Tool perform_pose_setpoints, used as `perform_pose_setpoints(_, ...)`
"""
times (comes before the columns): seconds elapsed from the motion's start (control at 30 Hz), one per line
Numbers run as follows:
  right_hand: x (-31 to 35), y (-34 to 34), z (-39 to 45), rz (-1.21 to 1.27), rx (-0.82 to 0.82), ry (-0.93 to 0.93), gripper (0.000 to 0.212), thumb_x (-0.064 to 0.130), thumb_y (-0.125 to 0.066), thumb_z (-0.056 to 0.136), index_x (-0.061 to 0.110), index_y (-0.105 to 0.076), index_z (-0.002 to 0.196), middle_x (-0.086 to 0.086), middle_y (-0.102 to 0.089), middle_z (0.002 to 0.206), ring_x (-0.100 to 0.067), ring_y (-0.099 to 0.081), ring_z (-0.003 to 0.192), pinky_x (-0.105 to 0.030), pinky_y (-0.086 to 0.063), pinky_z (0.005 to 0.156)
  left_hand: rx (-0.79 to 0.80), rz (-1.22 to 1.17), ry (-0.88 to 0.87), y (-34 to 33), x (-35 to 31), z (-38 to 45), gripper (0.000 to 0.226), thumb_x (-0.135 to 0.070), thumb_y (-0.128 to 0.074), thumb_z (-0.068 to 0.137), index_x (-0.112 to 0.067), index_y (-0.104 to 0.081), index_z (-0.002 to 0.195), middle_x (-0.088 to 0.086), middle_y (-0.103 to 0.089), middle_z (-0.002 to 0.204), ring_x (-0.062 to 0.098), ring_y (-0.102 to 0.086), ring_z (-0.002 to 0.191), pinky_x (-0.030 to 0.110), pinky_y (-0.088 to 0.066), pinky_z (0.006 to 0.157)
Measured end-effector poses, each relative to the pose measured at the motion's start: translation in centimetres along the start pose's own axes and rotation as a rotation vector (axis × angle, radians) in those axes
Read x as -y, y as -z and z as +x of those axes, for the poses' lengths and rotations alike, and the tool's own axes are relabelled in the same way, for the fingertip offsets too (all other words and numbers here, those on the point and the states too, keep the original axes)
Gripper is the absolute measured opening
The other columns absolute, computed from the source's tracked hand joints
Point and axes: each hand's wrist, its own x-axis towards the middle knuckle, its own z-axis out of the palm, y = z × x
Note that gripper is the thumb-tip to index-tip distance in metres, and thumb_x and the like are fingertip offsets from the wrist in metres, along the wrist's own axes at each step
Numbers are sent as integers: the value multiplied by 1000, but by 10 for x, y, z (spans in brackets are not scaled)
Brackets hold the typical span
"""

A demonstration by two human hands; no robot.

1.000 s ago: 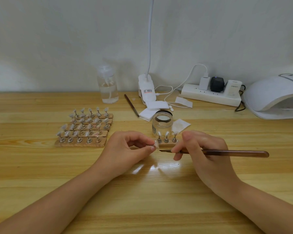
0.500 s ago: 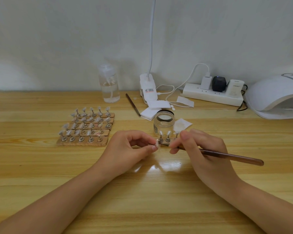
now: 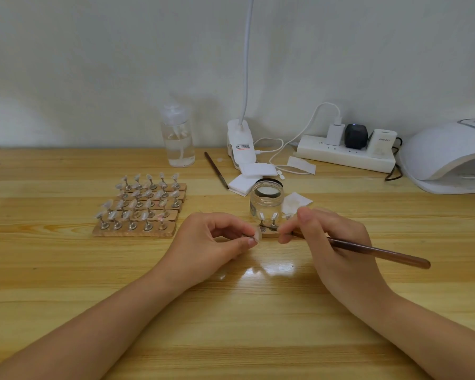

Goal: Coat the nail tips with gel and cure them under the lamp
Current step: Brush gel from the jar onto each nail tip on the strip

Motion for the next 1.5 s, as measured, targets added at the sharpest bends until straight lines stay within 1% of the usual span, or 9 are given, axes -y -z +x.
perform_pose_setpoints(0.17,2,-1,0,-51,21,19,34,35,-42,89,24,-68,71,12,-66,66,-10,-62,68,-27,-47,66,-21,5,7,-1,1,1,20,-16,-75,66,-35,-73,68,-11,-70,69,-1,-63,66,14,-50,57)
perform_pose_setpoints(0.37,1,0,-3,-27,36,63,39,31,-40,90,18,-68,66,7,-65,59,-7,-60,61,-20,-46,63,-48,19,39,-1,0,0,29,-10,-75,69,-38,-72,63,-13,-69,65,-3,-62,63,13,-50,60)
perform_pose_setpoints(0.47,0,0,-3,19,17,64,41,32,-39,90,18,-67,62,3,-63,54,-6,-58,56,-18,-44,62,-59,8,46,-1,-1,0,25,-8,-75,69,-32,-72,61,-11,-70,68,-2,-62,64,14,-51,60)
perform_pose_setpoints(0.7,0,0,0,-55,8,35,33,34,-39,90,27,-65,71,9,-65,65,-8,-62,70,-23,-47,67,-67,24,40,-2,-2,0,28,-7,-76,69,-32,-71,60,-11,-70,68,-3,-62,63,11,-49,58)
perform_pose_setpoints(0.87,2,-2,0,-73,34,30,33,36,-40,90,29,-65,70,15,-64,65,-10,-60,67,-25,-45,64,-66,32,45,-1,-1,-1,28,-10,-76,69,-37,-71,61,-12,-69,66,-2,-63,64,15,-53,61)
perform_pose_setpoints(0.93,2,-1,-1,-55,34,50,36,34,-40,90,24,-67,70,13,-65,63,-10,-60,65,-26,-46,63,-67,34,50,-1,-1,0,28,-10,-76,69,-37,-71,61,-13,-69,66,-2,-63,64,15,-53,62)
perform_pose_setpoints(1.13,-2,1,-3,78,-16,14,42,33,-40,89,17,-68,64,4,-64,57,-7,-61,60,-22,-47,63,-63,19,60,-2,-1,-1,26,-10,-76,69,-35,-72,62,-12,-70,68,-1,-63,65,14,-52,61)
perform_pose_setpoints(1.33,0,-1,0,69,-14,-12,27,34,-48,87,23,-69,73,10,-69,72,2,-64,66,-7,-44,64,-53,24,52,-2,-2,-1,29,-9,-75,70,-36,-70,59,-12,-70,67,-2,-63,63,10,-48,59)
perform_pose_setpoints(1.5,1,-1,-2,56,13,5,29,33,-49,86,20,-70,72,12,-68,64,5,-62,62,-4,-41,62,-63,16,72,-2,-1,0,28,-10,-75,70,-35,-71,60,-12,-69,65,-2,-62,62,14,-51,60)
